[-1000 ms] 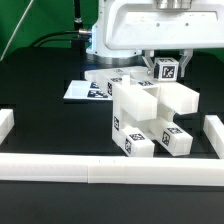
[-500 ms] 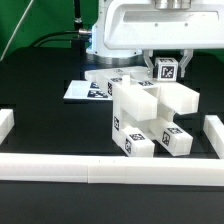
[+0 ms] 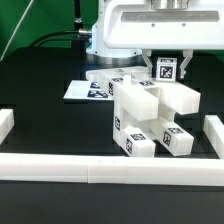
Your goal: Assemble chair
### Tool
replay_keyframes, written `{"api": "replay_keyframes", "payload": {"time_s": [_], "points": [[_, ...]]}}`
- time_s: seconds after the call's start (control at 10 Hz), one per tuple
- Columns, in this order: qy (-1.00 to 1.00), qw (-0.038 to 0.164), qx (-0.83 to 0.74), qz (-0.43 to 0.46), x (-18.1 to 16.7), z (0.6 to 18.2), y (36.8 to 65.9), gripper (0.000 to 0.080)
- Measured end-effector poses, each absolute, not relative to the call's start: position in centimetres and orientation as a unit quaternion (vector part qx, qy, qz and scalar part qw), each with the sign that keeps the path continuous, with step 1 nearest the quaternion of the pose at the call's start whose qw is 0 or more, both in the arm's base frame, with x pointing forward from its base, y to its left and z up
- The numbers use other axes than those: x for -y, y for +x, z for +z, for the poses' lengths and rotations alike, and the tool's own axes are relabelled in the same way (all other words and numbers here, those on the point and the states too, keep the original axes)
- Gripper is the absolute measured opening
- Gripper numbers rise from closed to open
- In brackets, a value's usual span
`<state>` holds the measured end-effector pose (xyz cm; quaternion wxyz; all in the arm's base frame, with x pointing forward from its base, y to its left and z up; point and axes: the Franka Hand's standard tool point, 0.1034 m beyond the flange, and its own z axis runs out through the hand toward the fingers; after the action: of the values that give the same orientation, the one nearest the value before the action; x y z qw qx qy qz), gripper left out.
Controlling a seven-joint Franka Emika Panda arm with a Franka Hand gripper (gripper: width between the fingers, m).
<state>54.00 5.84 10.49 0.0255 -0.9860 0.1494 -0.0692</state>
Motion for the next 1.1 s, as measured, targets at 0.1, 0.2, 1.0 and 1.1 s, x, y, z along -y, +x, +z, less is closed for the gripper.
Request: {"api": "replay_keyframes", "payload": {"time_s": [0.1,0.2,1.0,1.1], "points": [[-0.982,0.029,-0.177,-0.068,-5.87,10.48,53.99,0.0273],[-0.979,0.03,-0.192,-0.068,-5.87,10.48,53.98,0.0273],[-0.908,0.062,-0.411,-0.053,-6.19,10.42,53.89,0.0273],[-0.906,0.062,-0.416,-0.052,-6.19,10.42,53.89,0.0273]]}}
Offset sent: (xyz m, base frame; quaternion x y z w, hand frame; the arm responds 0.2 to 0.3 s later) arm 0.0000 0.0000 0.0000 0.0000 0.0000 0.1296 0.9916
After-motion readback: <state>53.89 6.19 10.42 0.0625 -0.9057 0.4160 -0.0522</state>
